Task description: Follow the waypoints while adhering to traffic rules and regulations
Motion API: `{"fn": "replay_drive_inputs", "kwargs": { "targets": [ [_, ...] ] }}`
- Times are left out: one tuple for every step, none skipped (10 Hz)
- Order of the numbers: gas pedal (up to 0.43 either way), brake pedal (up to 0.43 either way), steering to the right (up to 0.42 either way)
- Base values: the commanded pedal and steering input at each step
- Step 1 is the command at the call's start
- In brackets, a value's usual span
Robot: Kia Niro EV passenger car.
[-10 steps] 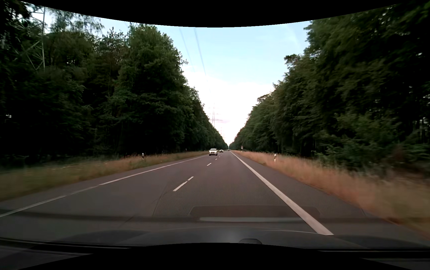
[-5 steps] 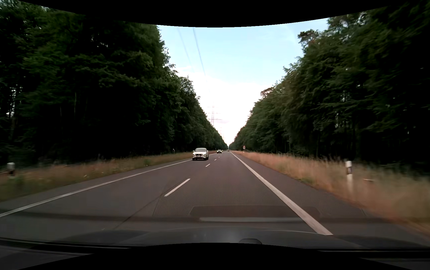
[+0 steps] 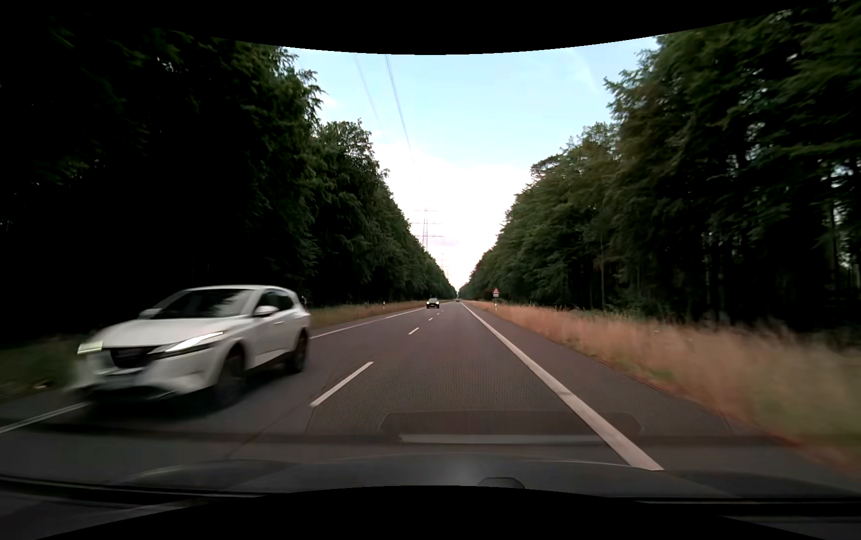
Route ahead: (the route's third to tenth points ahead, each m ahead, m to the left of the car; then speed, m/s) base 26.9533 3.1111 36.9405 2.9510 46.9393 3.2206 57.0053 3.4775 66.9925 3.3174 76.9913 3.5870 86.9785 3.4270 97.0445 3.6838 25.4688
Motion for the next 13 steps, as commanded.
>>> {"fn": "replay_drive_inputs", "kwargs": {
  "targets": [
    [0.0, 0.0, -0.002],
    [0.0, 0.0, -0.002],
    [0.0, 0.0, -0.002],
    [0.0, 0.0, -0.002],
    [0.0, 0.0, -0.002],
    [0.0, 0.0, -0.002],
    [0.0, 0.0, -0.002],
    [0.0, 0.0, -0.002],
    [0.0, 0.0, -0.002],
    [0.008, 0.0, -0.002],
    [0.008, 0.0, -0.002],
    [0.008, 0.0, -0.002],
    [0.008, 0.0, -0.002]
  ]
}}
